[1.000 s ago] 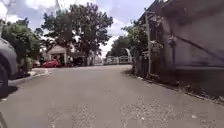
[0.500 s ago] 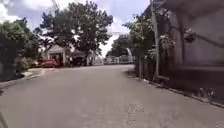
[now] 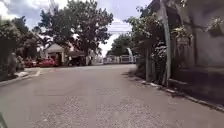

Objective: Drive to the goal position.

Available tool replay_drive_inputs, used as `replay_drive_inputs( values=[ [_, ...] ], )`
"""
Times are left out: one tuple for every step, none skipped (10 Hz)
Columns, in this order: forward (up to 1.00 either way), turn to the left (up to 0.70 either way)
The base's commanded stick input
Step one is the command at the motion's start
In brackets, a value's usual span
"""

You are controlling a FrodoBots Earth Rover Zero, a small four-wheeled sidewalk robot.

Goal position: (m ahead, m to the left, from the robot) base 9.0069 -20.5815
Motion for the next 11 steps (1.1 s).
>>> replay_drive_inputs(
  values=[
    [0.0,0.0],
    [0.0,0.0],
    [0.0,0.0],
    [0.0,0.0],
    [0.0,0.0],
    [1.0,0.0],
    [1.0,0.0],
    [1.0,0.0],
    [1.0,0.0],
    [1.0,0.0],
    [1.0,0.0]
  ],
)
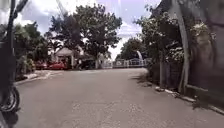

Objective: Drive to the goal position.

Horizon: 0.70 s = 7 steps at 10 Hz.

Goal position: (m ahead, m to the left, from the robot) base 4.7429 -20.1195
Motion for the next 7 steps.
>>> replay_drive_inputs(
  values=[
    [1.0,0.0],
    [1.0,0.0],
    [1.0,0.0],
    [1.0,0.0],
    [1.0,0.0],
    [1.0,0.0],
    [1.0,0.0]
  ],
)
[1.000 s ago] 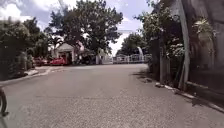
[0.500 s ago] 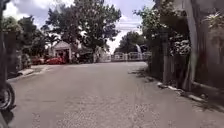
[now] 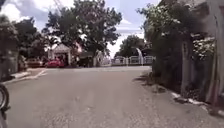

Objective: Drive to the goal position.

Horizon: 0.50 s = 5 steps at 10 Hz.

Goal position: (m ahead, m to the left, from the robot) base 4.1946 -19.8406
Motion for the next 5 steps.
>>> replay_drive_inputs(
  values=[
    [1.0,0.0],
    [1.0,0.0],
    [1.0,0.0],
    [1.0,0.0],
    [1.0,-0.06]
  ],
)
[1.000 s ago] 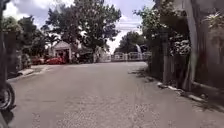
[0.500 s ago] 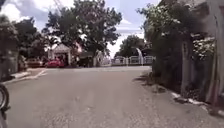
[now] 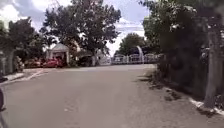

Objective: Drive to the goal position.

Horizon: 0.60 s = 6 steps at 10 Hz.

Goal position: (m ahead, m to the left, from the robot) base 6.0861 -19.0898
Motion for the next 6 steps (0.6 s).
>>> replay_drive_inputs(
  values=[
    [1.0,-0.29],
    [1.0,-0.4],
    [1.0,-0.4],
    [1.0,-0.4],
    [1.0,-0.4],
    [1.0,-0.4]
  ],
)
